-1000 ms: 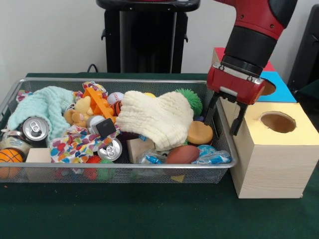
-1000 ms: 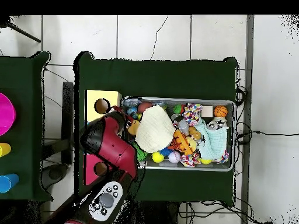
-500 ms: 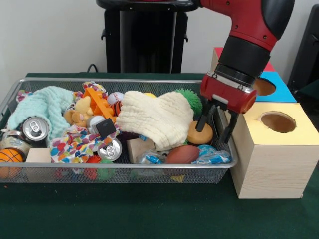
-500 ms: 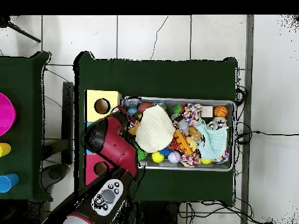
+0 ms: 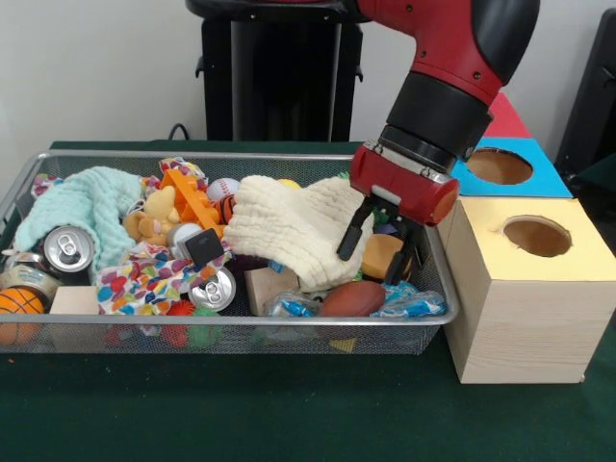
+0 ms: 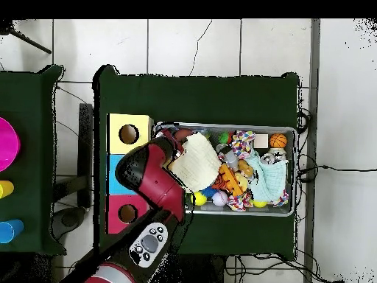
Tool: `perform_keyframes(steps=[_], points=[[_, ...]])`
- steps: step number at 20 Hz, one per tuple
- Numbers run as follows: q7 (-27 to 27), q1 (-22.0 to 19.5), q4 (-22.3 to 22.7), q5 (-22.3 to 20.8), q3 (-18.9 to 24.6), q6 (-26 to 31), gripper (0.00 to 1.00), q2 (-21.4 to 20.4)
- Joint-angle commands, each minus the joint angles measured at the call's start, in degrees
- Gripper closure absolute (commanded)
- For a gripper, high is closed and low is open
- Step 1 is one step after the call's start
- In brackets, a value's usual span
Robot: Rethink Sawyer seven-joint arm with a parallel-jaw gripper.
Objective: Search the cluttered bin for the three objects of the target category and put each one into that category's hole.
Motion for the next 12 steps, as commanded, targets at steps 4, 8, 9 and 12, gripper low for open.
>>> perform_keyframes(steps=[4,8,9,12], points=[[18.35,-3.26,-2.27,0.79,11.32,-4.06,0.0,-0.17],[18.72,-4.63,-2.43,-0.35,13.58,-4.9,0.0,-1.18],[18.43,-4.66,-2.64,-0.28,13.65,-5.08,0.0,-1.22],[17.23,-4.23,-3.32,1.27,13.32,-4.57,0.0,-0.8]])
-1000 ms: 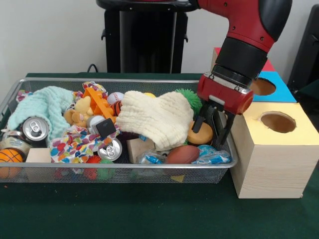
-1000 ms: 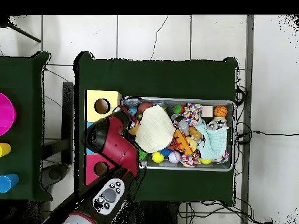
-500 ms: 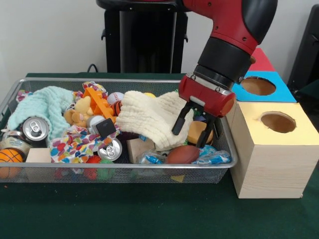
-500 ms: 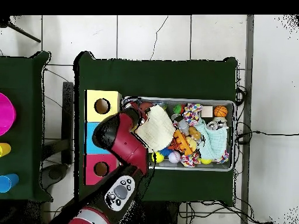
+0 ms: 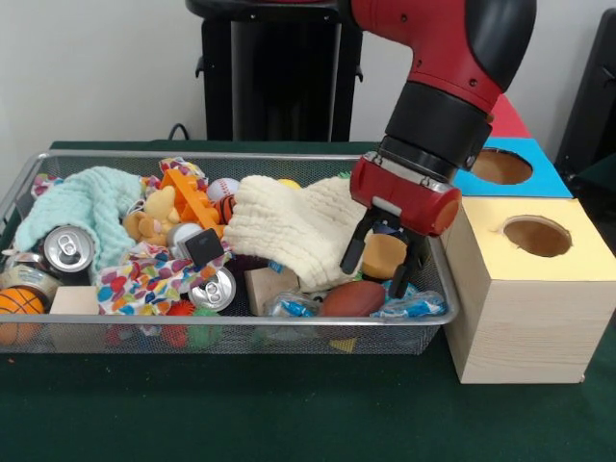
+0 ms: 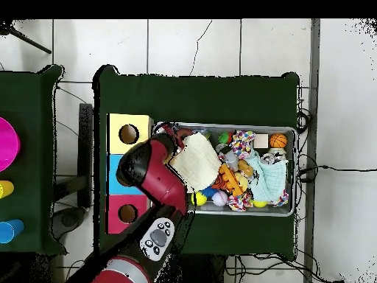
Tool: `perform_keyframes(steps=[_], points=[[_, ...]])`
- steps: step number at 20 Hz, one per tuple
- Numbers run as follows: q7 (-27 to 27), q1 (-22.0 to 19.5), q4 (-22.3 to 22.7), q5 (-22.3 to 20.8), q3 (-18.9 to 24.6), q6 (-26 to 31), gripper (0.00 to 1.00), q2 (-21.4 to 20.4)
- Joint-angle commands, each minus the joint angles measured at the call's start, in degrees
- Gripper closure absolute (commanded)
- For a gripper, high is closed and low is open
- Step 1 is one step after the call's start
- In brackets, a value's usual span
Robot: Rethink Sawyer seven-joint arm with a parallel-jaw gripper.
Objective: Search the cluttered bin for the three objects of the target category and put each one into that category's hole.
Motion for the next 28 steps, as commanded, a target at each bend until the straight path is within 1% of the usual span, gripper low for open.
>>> perform_keyframes(steps=[1,7,13,19,22,26,28], points=[[16.89,-1.21,-3.3,2.01,9.01,-2.01,0.0,0.81],[16.17,0.28,-4.76,5.25,7.86,-1.64,0.0,2.28],[15.34,0.99,-6.05,7.31,7.63,-1.03,0.0,3.09],[13.87,2.03,-7.41,9.99,6.75,-0.61,0.0,5.03],[13.14,1.92,-8.07,9.97,6.91,0.19,0.0,6.26],[13.77,0.31,-7.88,7.22,8.99,-0.41,0.0,6.75],[13.67,0.38,-7.77,7.19,8.76,-0.46,0.0,7.16]])
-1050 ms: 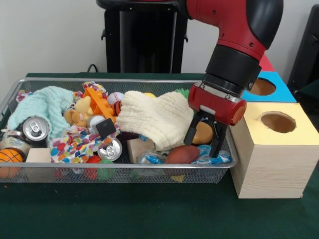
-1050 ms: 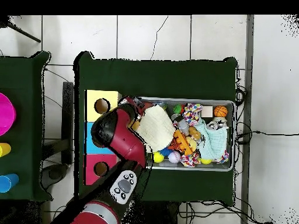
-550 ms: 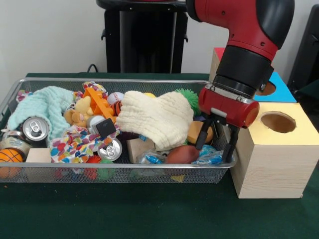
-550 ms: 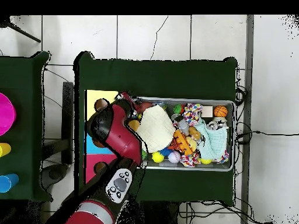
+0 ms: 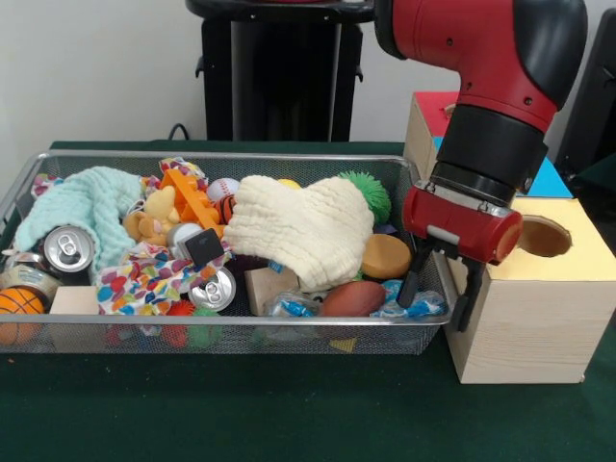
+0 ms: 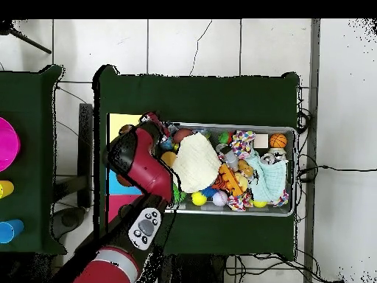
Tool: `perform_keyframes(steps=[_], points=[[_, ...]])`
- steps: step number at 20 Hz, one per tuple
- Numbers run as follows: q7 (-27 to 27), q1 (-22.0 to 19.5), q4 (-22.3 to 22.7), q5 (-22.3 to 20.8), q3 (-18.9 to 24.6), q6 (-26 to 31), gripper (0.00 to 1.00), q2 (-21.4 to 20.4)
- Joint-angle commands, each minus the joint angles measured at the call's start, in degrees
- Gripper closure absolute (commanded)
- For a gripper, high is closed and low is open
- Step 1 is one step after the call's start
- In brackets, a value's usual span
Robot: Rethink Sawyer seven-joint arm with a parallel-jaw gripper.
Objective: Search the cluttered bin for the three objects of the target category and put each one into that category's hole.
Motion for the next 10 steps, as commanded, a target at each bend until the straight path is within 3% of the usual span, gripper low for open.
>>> perform_keyframes(steps=[1,6,10], points=[[13.48,-1.4,-1.7,1.37,6.72,-0.01,0.0,4.39],[12.71,-0.69,-1.33,1.92,5.17,1.24,0.0,4.5],[12.53,1.37,-1.43,5.14,2.86,3.72,0.0,5.75]])
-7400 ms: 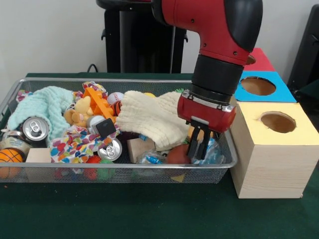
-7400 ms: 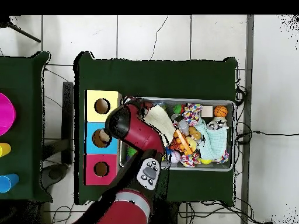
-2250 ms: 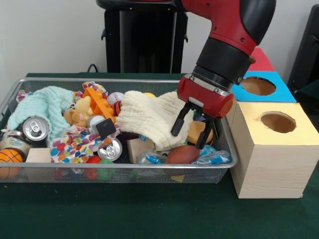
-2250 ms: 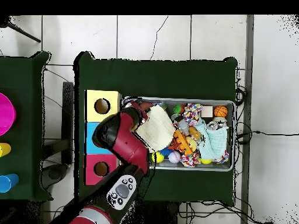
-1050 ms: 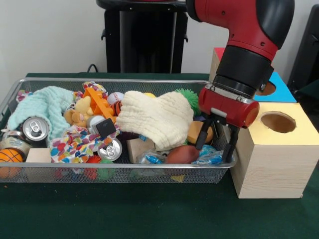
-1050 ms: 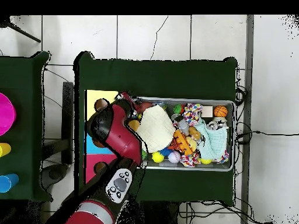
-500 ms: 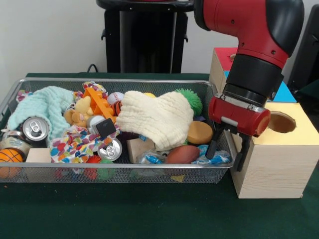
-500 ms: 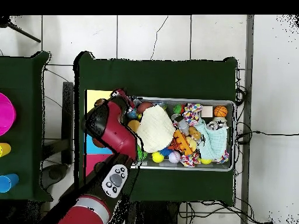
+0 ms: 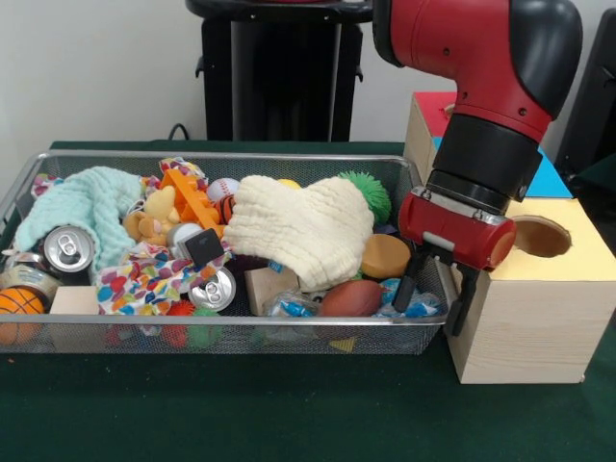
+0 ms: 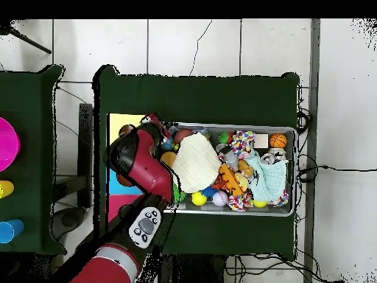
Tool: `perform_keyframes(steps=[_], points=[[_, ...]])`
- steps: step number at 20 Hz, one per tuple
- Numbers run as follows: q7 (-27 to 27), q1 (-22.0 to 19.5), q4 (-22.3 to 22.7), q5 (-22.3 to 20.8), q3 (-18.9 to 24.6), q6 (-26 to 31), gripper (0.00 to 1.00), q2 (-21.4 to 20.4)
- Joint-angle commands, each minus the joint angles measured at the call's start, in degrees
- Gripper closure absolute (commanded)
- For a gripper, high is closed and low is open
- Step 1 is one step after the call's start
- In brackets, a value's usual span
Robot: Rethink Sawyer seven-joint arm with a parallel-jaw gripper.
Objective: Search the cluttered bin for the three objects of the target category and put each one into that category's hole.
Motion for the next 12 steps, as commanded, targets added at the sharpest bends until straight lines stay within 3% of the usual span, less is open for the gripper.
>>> perform_keyframes(steps=[1,4,12], points=[[12.62,1.6,-1.27,5.07,2.57,4.52,0.0,4.9],[12.78,3.27,-1.51,7.03,0.39,7.1,0.0,5.58],[14.54,5.3,-1.69,6.52,-3.32,12.32,0.0,5.05]])
